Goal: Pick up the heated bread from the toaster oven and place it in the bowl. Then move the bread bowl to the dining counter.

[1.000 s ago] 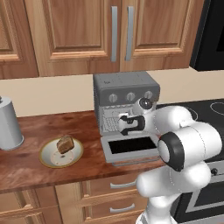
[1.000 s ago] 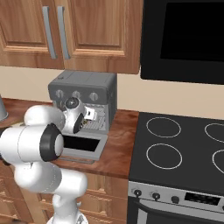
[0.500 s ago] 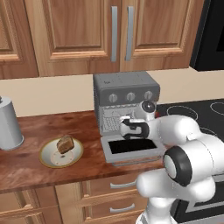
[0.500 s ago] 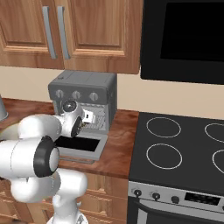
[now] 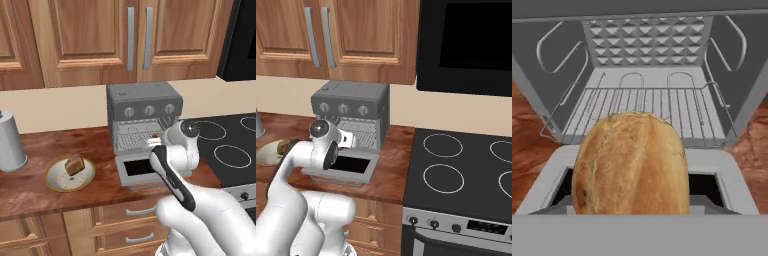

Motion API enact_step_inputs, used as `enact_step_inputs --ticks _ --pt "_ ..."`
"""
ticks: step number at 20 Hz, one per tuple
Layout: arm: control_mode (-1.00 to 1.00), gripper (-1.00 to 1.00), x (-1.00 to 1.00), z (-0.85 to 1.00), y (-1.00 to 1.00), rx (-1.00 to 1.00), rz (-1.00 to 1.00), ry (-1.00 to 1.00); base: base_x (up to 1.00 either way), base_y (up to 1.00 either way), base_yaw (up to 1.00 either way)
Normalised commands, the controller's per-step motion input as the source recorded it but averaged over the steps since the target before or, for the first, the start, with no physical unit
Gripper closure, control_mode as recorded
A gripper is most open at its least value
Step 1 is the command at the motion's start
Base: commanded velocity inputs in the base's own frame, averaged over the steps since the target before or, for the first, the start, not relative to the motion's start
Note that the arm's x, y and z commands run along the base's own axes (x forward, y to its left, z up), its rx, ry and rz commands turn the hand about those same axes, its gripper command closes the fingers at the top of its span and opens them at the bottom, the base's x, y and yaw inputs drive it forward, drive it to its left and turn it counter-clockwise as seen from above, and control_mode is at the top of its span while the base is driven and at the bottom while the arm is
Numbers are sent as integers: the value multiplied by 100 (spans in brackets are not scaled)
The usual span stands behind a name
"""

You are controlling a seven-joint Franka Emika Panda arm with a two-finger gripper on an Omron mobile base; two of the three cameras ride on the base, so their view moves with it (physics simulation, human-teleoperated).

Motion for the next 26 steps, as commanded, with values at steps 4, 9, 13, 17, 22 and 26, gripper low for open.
enact_step_inputs --ticks 4,9,13,17,22,26 --pt "-100 100 -88 98 85 -7 19 4 0 0 0" --pt "-100 100 -70 52 100 -15 26 10 0 0 0" --pt "-100 100 -34 21 100 -23 21 11 0 0 0" --pt "-100 100 -2 2 100 -26 7 24 0 0 0" --pt "-100 100 1 -12 66 -3 11 7 0 0 0" --pt "-100 100 24 -39 68 0 12 3 0 0 0"
